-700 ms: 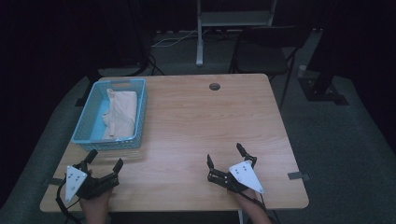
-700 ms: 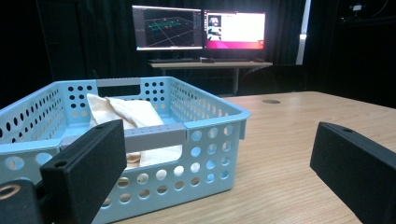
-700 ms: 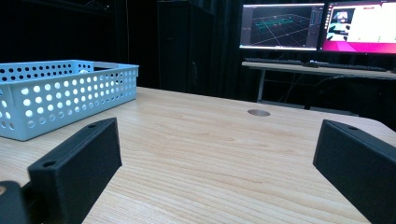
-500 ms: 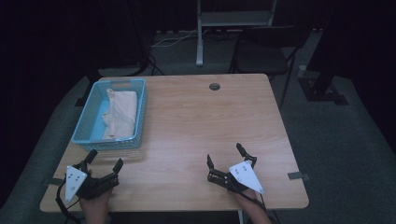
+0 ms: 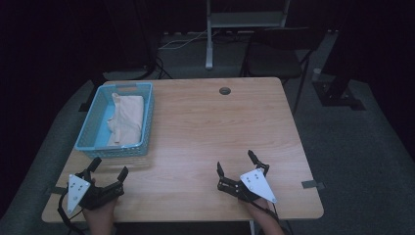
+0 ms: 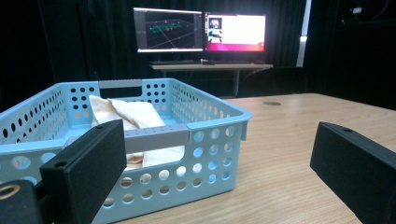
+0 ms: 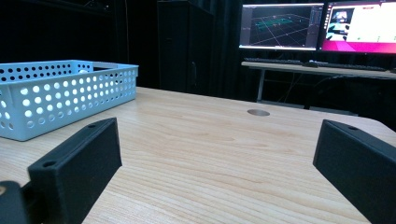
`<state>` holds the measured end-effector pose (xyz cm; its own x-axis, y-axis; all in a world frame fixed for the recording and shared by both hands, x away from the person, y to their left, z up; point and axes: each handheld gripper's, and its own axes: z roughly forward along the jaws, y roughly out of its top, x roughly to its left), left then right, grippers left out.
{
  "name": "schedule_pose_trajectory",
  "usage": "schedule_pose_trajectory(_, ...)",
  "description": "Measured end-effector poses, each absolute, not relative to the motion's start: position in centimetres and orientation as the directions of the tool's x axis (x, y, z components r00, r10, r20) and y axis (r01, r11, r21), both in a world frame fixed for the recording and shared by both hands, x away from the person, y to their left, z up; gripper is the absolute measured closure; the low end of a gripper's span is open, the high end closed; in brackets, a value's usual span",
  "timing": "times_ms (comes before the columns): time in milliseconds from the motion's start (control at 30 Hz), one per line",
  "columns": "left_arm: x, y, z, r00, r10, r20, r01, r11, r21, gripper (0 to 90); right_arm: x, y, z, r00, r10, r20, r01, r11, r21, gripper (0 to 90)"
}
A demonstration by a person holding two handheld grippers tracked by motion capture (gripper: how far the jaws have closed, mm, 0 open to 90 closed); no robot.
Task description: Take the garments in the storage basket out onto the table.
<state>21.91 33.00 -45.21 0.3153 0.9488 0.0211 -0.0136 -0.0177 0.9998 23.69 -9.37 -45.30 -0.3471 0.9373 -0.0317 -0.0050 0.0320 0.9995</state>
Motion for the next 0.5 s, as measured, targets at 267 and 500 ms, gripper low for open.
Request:
schedule_pose_trajectory(267,22.07,33.16,-45.05,0.309,0.951,-0.012,0.033,0.002,0.999,3.4,23.7,-9.38,-45.29,-0.347,0.937,-0.03,-0.004,0.031,1.0,0.5)
schedule_pose_trajectory(500,22.02,33.51,-44.64,0.286,0.957,-0.043,0.051,0.03,0.998,3.4,23.71,-9.4,-45.29,-0.345,0.938,-0.028,-0.003,0.029,1.0,0.5)
